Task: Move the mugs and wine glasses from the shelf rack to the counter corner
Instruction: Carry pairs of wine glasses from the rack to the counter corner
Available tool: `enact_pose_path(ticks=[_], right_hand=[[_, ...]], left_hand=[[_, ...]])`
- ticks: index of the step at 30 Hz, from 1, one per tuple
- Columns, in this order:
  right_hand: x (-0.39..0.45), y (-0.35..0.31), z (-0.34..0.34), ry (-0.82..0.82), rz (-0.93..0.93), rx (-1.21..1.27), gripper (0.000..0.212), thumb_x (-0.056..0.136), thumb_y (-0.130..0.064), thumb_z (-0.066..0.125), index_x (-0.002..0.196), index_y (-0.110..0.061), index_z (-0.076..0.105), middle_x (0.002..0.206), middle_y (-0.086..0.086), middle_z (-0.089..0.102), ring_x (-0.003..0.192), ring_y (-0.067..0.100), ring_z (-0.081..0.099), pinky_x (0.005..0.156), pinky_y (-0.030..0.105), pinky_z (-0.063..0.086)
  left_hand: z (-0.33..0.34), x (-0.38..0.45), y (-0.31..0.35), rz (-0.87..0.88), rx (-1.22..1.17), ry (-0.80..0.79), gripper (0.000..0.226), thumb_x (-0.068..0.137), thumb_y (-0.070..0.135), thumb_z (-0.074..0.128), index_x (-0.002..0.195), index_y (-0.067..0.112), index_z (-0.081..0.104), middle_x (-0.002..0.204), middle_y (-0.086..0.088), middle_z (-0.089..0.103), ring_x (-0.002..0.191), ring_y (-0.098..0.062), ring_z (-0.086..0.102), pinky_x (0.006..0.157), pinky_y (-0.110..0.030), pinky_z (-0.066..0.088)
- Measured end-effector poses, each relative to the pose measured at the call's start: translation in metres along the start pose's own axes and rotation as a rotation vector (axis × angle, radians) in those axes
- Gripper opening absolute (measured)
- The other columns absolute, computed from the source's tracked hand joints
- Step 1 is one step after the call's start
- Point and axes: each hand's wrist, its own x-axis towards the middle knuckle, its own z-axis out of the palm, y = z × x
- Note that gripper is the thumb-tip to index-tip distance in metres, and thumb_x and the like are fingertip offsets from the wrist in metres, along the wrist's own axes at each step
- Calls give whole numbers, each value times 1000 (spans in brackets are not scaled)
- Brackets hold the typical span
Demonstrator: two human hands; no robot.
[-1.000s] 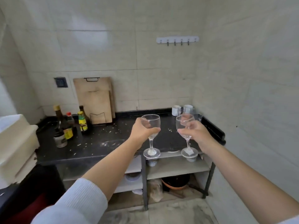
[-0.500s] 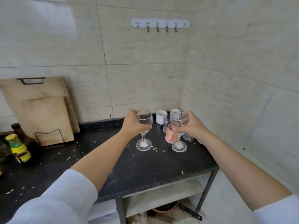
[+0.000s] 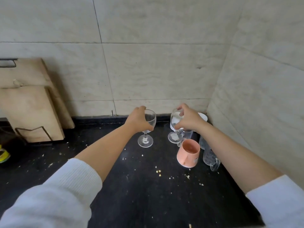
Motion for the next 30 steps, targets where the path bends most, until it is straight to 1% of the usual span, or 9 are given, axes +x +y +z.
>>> enact_pose_path(ticks=[2,6,10,12,15,22,24,27,30], right_hand=[[24,10,7,-11,-6,-97,68,61,-9,75,121,-10,43,101,5,50,87,24,50,66,28,38],[67,33,29,3,22,-241,71,60,-16,76,122,-7,43,116,16,57,111,32,47,73,28,34],[101,53,47,-73,84,-336,77,64,-16,76,131,-7,40,131,18,43,116,34,48,86,33,44],[116,62,58,-103,88,-365,70,69,-13,71,132,-7,39,131,17,41,113,35,50,81,32,43],[137,74,76,-102,78,-405,61,74,-10,65,130,-9,41,129,14,42,111,34,50,79,33,43],[179,93,87,-142,94,-425,63,76,-10,63,134,-12,38,133,9,42,113,31,52,72,29,37],[187,98,87,-148,104,-414,66,76,-11,64,136,-12,36,134,8,40,115,30,50,74,29,39],[193,104,86,-164,107,-406,70,76,-11,64,139,-13,34,137,7,39,120,28,47,84,34,46],[195,108,84,-189,103,-418,74,76,-11,66,141,-13,31,139,8,38,124,28,43,91,35,45]], left_hand=[[9,20,-5,-4,68,-11,86,66,15,74,139,1,33,137,-16,45,123,-29,48,94,-33,44],[30,60,-18,13,134,-65,66,67,13,72,125,2,43,128,-15,46,108,-30,54,76,-31,44],[53,104,-34,30,170,-123,66,68,10,70,127,6,41,130,-13,44,110,-31,54,84,-39,51],[64,125,-42,26,161,-136,68,69,11,70,130,8,39,132,-12,43,113,-31,52,87,-41,51],[85,155,-50,21,150,-155,69,70,11,69,132,10,38,134,-11,42,116,-30,51,86,-40,51],[119,207,-57,3,28,-183,77,71,10,69,139,13,33,143,-8,36,123,-28,47,91,-38,48],[122,219,-57,26,38,-195,79,72,10,68,141,13,30,145,-8,34,125,-28,46,92,-39,48],[125,235,-54,39,62,-226,82,72,10,69,142,13,28,146,-8,32,124,-29,47,91,-39,48],[131,247,-52,44,52,-274,86,70,10,73,143,13,27,147,-8,33,126,-28,46,95,-39,46]])
